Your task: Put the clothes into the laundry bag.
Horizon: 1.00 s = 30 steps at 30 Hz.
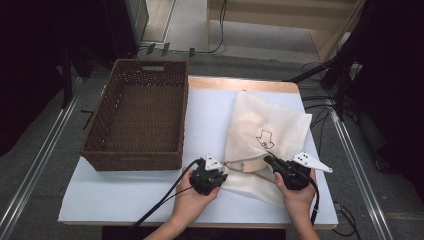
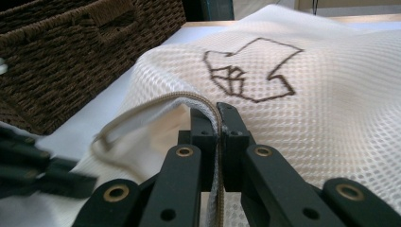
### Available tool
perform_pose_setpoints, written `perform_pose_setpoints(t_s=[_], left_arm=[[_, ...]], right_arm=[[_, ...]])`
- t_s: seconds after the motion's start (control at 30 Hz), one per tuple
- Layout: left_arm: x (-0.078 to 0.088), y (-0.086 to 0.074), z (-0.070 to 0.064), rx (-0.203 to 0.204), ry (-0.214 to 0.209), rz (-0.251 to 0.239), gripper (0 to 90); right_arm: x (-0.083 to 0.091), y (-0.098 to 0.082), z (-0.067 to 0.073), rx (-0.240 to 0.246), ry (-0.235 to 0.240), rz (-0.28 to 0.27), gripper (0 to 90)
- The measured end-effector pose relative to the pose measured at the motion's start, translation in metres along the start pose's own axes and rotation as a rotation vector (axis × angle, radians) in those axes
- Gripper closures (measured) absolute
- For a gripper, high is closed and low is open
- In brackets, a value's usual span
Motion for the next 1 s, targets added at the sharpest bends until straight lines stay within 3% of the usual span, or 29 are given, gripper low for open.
perform_pose_setpoints(t_s=[0.1, 0.17, 0.23, 0.3, 0.37, 0.53, 0.6, 0.73, 0.8, 0.9, 1.0], left_arm=[[0.01, -0.013, -0.011, -0.035, -0.026, 0.012, 85.5], [0.015, -0.018, -0.016, -0.022, -0.042, 0.006, 85.1], [0.019, -0.018, -0.016, -0.016, -0.022, -0.014, 80.8], [0.027, -0.009, -0.016, 0.004, -0.002, -0.071, 66.4], [0.034, 0.004, -0.019, -0.008, 0.017, -0.136, 57.3], [0.037, 0.034, -0.038, -0.076, 0.035, -0.204, 55.0], [0.045, 0.05, -0.039, -0.038, 0.033, -0.285, 54.8], [0.052, 0.058, -0.041, -0.037, 0.05, -0.316, 52.8], [0.05, 0.057, -0.044, -0.046, 0.043, -0.3, 55.4], [0.028, 0.047, -0.051, -0.072, -0.007, -0.189, 69.0], [-0.004, 0.04, -0.052, -0.083, 0.005, -0.09, 76.1]], right_arm=[[-0.001, -0.001, 0.003, 0.012, 0.009, 0.007, 88.4], [-0.002, -0.002, 0.007, 0.015, 0.022, 0.015, 88.4], [-0.004, -0.003, 0.01, 0.032, 0.029, 0.018, 88.4], [-0.005, -0.003, 0.013, 0.047, 0.027, 0.021, 88.4], [-0.005, -0.001, 0.015, 0.044, 0.035, 0.018, 88.2], [-0.003, 0.003, 0.016, 0.046, 0.033, 0.015, 88.2], [-0.003, 0.003, 0.016, 0.048, 0.031, 0.018, 88.2], [-0.001, 0.002, 0.015, 0.051, 0.029, 0.023, 88.2], [-0.001, 0.002, 0.015, 0.054, 0.032, 0.023, 88.2], [-0.003, 0.002, 0.015, 0.053, 0.036, 0.024, 88.2], [-0.003, 0.003, 0.017, 0.047, 0.034, 0.023, 88.3]])
Point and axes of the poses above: each handheld gripper's, and its own axes: x roughly backward along the jaws, y roughly out of its top, z roughly to its left, the point moved 9 cm from there along -x, roughly forward along the jaws
